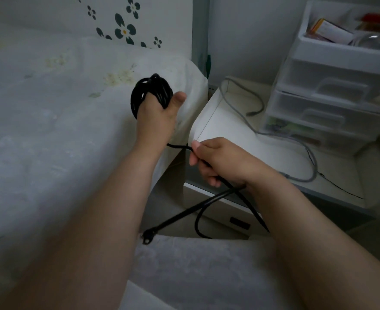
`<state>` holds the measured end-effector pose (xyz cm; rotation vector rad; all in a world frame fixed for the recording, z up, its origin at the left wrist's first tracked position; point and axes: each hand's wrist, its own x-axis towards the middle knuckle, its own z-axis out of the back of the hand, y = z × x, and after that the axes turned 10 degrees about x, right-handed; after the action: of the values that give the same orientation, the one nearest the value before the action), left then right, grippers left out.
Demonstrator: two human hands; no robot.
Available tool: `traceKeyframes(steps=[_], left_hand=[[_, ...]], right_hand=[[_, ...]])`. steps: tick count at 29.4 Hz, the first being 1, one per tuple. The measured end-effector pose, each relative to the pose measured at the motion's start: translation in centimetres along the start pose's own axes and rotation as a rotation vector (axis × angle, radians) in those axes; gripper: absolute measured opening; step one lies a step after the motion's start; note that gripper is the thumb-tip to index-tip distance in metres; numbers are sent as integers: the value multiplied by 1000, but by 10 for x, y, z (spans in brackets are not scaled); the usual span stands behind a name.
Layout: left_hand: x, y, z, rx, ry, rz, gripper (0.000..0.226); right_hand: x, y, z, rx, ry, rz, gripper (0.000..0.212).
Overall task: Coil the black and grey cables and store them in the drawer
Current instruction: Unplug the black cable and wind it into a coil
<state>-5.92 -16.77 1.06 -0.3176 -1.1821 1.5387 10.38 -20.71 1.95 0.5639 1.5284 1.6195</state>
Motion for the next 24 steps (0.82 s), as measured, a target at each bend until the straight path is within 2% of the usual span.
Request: traceKeyframes(steps=[2,4,7,12,17,21,24], left_hand=[[-2,-3,-3,-62,47,39,56],[-3,-3,-4,-96,102,49,53],[-8,-9,-6,-114,272,89,61],[-21,-21,-12,-180,534,294,82],[-26,-27,-18,-407,762,322,94],[-28,-21,-16,-533,885,265,63],[-25,-13,-13,-478,968,172,47]], right_hand=[[-1,0,4,-1,35,22,41],[-2,1,7,-22,67,62,40],[-3,3,15,-44,67,134,39],[-4,4,25,17,0,229,41],[2,2,24,123,-123,184,44],[5,2,20,105,-251,190,42],[6,1,19,47,-290,182,43]])
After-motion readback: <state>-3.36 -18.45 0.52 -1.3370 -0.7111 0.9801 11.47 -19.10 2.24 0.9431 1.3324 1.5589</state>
